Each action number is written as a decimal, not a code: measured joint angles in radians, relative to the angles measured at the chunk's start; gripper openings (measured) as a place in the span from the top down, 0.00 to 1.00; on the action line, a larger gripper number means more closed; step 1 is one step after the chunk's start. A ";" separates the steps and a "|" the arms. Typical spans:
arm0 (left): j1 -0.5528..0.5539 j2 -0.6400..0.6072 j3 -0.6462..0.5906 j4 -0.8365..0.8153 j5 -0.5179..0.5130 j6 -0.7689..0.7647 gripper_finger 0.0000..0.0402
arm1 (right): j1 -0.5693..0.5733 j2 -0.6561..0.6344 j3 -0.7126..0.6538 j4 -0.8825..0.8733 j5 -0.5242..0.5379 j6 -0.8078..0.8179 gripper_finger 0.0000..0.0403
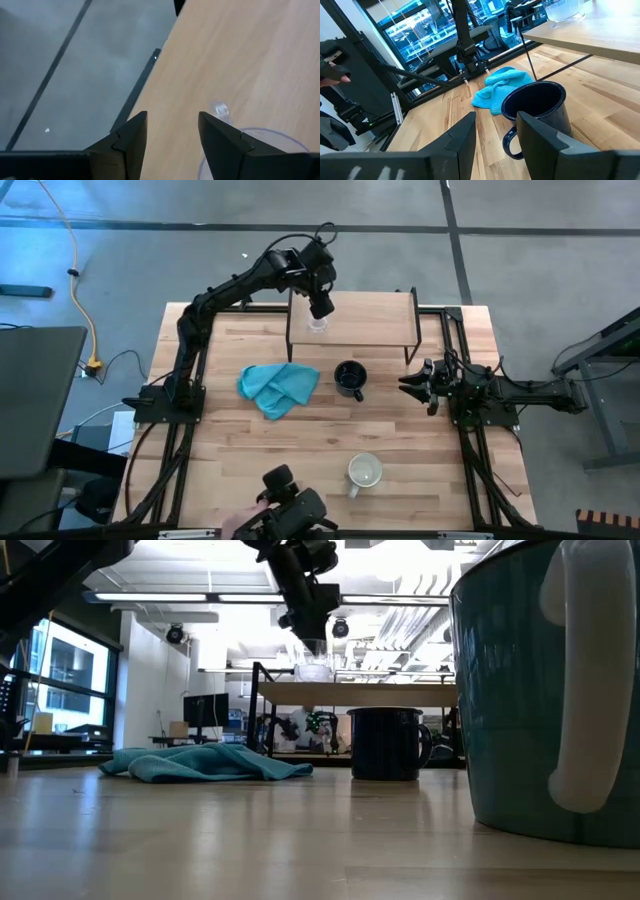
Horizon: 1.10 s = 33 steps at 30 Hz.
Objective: Stack small to large cups/mugs on shelf
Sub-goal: Put the transparent mug on the shelf
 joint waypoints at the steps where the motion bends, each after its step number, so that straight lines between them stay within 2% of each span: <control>1: 0.000 0.001 0.000 -0.002 0.003 0.000 0.59 | 0.000 0.000 0.000 0.000 0.000 0.000 0.67; 13: 0.000 0.000 0.000 0.003 0.032 0.039 0.59 | 0.000 0.000 0.000 0.000 0.000 -0.002 0.67; 33: -0.022 0.000 0.000 0.010 0.140 0.101 0.59 | 0.000 0.000 0.000 0.000 0.000 -0.002 0.67</control>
